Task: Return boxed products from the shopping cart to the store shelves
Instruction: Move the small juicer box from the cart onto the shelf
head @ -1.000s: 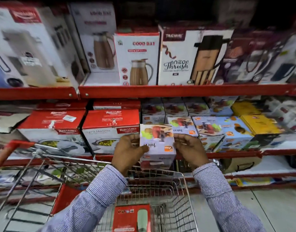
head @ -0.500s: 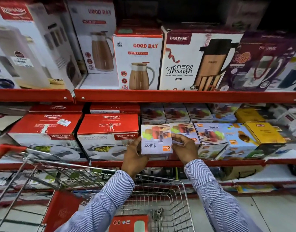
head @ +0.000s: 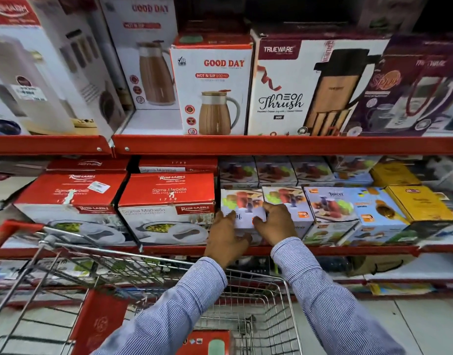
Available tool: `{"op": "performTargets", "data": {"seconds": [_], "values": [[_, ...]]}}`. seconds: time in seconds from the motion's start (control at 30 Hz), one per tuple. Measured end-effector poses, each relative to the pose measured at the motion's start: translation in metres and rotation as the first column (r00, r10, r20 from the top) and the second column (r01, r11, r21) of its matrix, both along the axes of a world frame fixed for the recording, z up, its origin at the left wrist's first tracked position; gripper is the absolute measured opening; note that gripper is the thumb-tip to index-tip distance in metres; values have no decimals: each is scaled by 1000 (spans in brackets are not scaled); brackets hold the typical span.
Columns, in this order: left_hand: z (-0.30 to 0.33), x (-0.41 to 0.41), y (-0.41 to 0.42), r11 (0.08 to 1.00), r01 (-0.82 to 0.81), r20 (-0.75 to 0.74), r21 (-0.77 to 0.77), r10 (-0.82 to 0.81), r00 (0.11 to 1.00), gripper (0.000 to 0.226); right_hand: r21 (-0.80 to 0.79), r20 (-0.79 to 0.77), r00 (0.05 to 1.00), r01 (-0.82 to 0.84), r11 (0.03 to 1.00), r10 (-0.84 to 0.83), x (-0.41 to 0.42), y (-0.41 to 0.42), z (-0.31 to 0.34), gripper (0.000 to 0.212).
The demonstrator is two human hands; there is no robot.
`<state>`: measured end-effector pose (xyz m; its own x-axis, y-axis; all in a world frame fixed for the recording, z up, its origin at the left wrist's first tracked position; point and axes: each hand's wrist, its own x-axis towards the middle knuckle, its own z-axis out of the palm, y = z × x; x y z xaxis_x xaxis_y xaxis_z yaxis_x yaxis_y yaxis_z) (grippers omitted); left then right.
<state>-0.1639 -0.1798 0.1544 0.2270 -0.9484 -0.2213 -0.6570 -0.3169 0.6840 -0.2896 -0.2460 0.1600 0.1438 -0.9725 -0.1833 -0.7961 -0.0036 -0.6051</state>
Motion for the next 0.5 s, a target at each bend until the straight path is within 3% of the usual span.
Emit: {"op": "performTargets", "data": {"seconds": [0.07,0.13,0.3,0.43,0.5], "values": [[-1,-3,-2,999,36,50,0,-36,998,63,-15,-138,990,-22,1000,20,3,1,3,52],[-6,-3,-2,997,76,104,-18,-74,992,62,-33,-216,975,-54,998,45,4,2,4,56],[-18,9,15,981,181,146,-69,-169,975,41,-117,-288,952,-143,983,104,-9,18,-8,62],[-36,30,63,949,287,289,-128,-241,927,71,-297,-343,932,-227,928,118,-20,61,-31,61],[-46,41,90,949,306,367,-74,-259,893,74,-314,-320,939,-232,921,127,-23,88,-47,60]]}}
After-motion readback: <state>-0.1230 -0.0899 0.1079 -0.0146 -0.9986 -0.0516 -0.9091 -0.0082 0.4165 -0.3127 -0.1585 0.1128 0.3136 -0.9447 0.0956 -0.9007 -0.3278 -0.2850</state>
